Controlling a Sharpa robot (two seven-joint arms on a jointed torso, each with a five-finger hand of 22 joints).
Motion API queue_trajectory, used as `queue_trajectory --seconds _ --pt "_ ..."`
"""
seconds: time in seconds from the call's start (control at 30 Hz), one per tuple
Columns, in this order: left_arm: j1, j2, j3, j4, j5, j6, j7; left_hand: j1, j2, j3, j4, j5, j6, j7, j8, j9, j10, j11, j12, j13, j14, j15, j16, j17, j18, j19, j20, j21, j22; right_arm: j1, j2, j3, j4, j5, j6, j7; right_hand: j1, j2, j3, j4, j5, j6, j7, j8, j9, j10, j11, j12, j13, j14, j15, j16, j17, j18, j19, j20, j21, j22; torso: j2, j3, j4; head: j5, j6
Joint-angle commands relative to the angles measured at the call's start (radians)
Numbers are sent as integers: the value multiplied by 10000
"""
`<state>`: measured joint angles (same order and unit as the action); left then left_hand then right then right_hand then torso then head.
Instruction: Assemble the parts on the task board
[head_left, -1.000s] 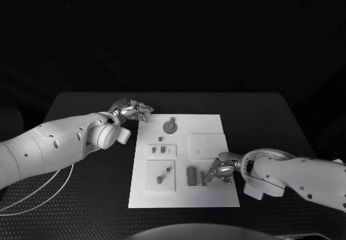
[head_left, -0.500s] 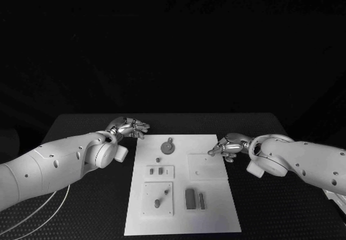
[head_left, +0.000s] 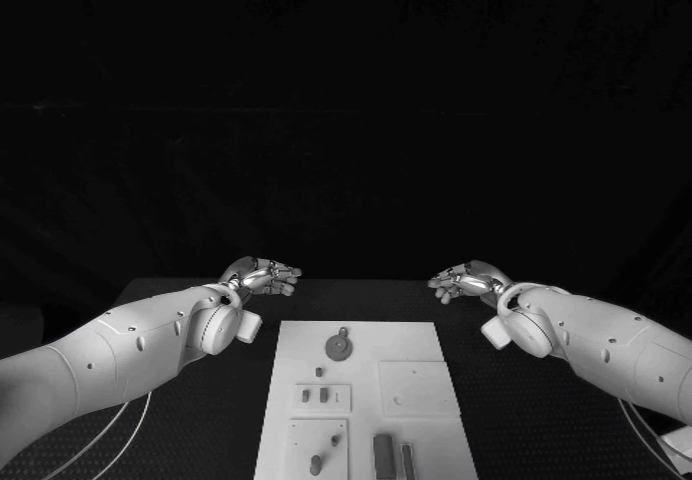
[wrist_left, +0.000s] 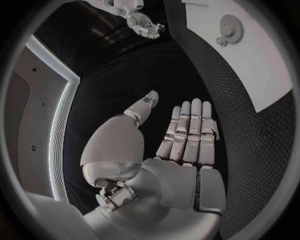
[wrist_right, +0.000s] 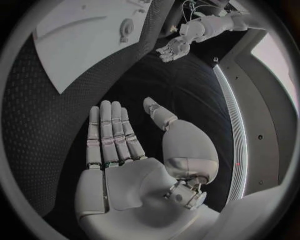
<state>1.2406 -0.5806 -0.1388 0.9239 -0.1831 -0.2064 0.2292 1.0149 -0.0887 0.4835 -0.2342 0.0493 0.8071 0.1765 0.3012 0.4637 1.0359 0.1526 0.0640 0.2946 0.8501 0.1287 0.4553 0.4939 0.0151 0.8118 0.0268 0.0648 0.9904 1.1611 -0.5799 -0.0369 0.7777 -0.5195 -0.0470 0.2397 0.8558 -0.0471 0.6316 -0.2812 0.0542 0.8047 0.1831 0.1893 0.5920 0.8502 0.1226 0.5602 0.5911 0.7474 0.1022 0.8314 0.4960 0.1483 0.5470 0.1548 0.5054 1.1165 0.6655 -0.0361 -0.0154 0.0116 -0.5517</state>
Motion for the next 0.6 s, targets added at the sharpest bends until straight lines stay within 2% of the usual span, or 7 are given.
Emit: queue_trajectory --seconds 0.03,0.2,0.37,0.4,0.43,0.47,0.6 --pt "10 188 13 -382 307 604 430 -114 85 67 34 13 21 -121 28 9 -46 -66 16 -106 -93 36 -154 -37 -113 -258 76 -36 -232 -139 142 51 -161 1051 724 828 10 171 34 -17 -15 -224 -68 -54 -43 -71 128 -882 -784 -355 278 -1000 -438 -171 -540 185 -648 -396 -155 39 -59 140 249" --pt "-27 306 13 -770 307 791 526 -176 171 87 -20 14 11 -198 42 11 -121 -145 19 -325 -319 80 -453 -140 -151 -500 155 -22 -644 -424 259 299 -263 1129 687 974 151 191 -253 -7 -31 -536 -150 -24 -112 -21 210 -2454 -2342 -801 434 -2628 -1173 -263 -898 430 -1542 -1004 -212 115 -92 343 320" --pt "-132 316 13 -867 315 937 531 -188 217 90 -55 13 41 -199 65 18 -74 -152 35 -408 -271 77 -496 -150 -150 -471 155 -11 -801 -597 407 366 -506 1229 653 1033 269 235 -504 27 -31 -625 -144 68 -191 334 216 -3101 -3152 -654 461 -3206 -1481 -288 -1022 484 -1814 -1053 -223 220 -69 460 415" --pt "-83 277 6 -824 179 483 262 -10149 887 -4835 2342 -493 -8071 -1765 -3012 -4637 -3173 -1526 -640 -2946 -8501 -1287 -4553 -4939 -151 -8118 -268 -648 -9904 -515 340 360 -409 880 387 621 -8558 471 -6316 2812 -542 -8047 -1831 -1893 -5920 -8502 -1226 -5602 -5911 -7474 -1022 -8314 -4960 -1483 -5470 -1548 -5054 -4080 -196 127 -73 373 358" --pt "-88 271 10 -803 183 466 270 -10149 887 -4835 2342 -493 -8071 -1765 -3012 -4637 -3291 -1526 -640 -2946 -8501 -1287 -4553 -4939 -151 -8118 -268 -648 -9904 -516 334 360 -388 891 368 626 -8558 471 -6316 2812 -542 -8047 -1831 -1893 -5920 -8502 -1226 -5602 -5911 -7474 -1022 -8314 -4960 -1483 -5470 -1548 -5054 -11165 -206 129 -70 368 350" --pt "-98 258 18 -763 192 432 284 -10149 887 -4835 2342 -493 -8071 -1765 -3012 -4637 -10359 -1526 -640 -2946 -8501 -1287 -4553 -4939 -151 -8118 -268 -648 -9904 -519 323 360 -349 911 332 637 -8558 471 -6316 2812 -542 -8047 -1831 -1893 -5920 -8502 -1226 -5602 -5911 -7474 -1022 -8314 -4960 -1483 -5470 -1548 -5054 -11165 -226 134 -66 359 333" --pt "-192 142 89 -391 277 120 419 -10149 887 -4835 2342 -493 -8071 -1765 -3012 -4637 -10359 -1526 -640 -2946 -8501 -1287 -4553 -4939 -151 -8118 -268 -648 -9904 -546 219 360 24 1104 -9 734 -8558 471 -6316 2812 -542 -8047 -1831 -1893 -5920 -8502 -1226 -5602 -5911 -7474 -1022 -8314 -4960 -1483 -5470 -1548 -5054 -11165 -413 177 -24 269 179"
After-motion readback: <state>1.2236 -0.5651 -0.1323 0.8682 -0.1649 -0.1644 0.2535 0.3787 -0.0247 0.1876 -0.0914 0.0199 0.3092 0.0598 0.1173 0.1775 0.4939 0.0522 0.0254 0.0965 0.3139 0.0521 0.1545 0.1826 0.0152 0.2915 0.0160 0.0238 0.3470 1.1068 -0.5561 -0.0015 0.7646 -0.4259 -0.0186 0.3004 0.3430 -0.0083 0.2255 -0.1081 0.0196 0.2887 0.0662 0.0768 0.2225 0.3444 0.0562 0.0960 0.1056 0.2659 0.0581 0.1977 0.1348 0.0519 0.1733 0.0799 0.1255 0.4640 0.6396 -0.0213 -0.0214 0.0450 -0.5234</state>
